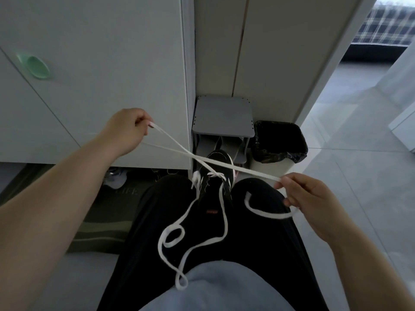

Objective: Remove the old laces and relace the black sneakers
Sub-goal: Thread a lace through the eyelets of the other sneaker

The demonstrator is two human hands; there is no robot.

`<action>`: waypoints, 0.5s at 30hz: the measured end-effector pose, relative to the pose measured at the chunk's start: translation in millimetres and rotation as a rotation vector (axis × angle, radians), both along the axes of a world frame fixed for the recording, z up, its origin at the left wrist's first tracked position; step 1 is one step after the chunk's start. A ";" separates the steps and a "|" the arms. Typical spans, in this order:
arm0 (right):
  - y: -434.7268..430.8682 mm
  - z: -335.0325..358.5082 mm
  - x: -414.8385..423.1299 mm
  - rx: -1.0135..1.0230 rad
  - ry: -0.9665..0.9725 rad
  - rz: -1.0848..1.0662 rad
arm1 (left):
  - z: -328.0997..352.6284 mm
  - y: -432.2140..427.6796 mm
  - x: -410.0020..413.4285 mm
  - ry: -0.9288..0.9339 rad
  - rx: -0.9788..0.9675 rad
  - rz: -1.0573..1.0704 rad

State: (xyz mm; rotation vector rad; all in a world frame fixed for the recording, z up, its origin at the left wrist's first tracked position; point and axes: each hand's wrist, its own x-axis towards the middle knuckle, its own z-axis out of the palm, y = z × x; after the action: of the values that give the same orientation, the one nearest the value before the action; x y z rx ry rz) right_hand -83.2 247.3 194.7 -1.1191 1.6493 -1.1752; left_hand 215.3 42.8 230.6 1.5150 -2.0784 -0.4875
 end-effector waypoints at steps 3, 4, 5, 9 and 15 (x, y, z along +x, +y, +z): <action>3.5 -2.9 -2.7 -0.015 -0.063 0.008 | -16.5 -6.8 12.7 -0.214 0.005 -0.024; 2.1 -3.4 2.2 -0.012 -0.065 0.042 | -22.3 -5.7 12.1 -0.314 0.002 -0.045; -0.4 -3.4 9.8 -0.011 -0.052 0.091 | -26.2 -1.8 7.6 -0.389 -0.017 -0.084; -19.7 5.0 47.6 -0.034 0.163 0.306 | -14.8 53.8 -46.2 -0.074 0.096 -0.460; -41.7 25.7 52.7 -0.140 0.274 0.292 | 12.5 94.8 -78.2 -0.061 0.280 -0.665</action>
State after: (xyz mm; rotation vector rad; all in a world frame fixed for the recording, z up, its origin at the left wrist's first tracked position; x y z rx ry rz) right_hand -30.5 205.6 220.4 -1.6098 1.5511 -0.9914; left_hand 137.1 137.6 243.2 0.9374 -2.6316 -1.0169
